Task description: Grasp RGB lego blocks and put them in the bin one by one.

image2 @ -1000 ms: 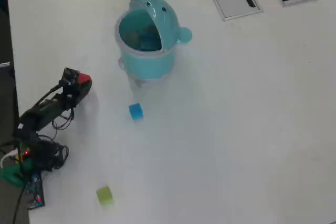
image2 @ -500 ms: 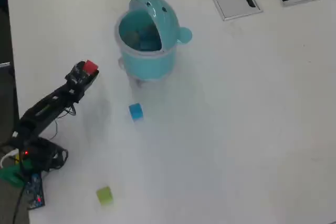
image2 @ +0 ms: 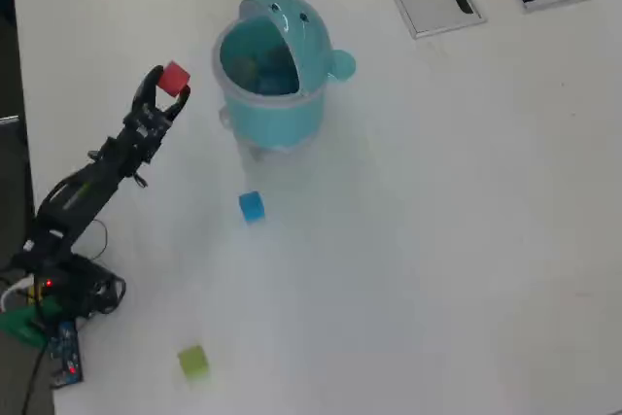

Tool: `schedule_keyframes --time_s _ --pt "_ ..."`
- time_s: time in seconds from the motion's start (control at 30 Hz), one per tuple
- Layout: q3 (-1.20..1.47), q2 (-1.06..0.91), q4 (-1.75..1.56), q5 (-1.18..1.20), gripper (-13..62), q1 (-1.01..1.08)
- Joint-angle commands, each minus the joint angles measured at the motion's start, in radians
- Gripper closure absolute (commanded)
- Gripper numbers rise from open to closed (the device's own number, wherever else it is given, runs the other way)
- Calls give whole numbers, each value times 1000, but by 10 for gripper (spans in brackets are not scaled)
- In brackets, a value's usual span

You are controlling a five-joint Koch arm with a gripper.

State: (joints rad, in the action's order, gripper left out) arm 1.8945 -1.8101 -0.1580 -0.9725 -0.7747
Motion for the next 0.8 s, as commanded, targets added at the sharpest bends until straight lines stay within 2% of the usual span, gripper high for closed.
schedule_keyframes --time_s 0.0,0.57,0.63,0.77 --pt "-186 14 17 26 393 15" --pt "-683 480 -6 72 392 81" --pt "-850 591 11 75 392 101" --pt "-908 647 6 75 391 118"
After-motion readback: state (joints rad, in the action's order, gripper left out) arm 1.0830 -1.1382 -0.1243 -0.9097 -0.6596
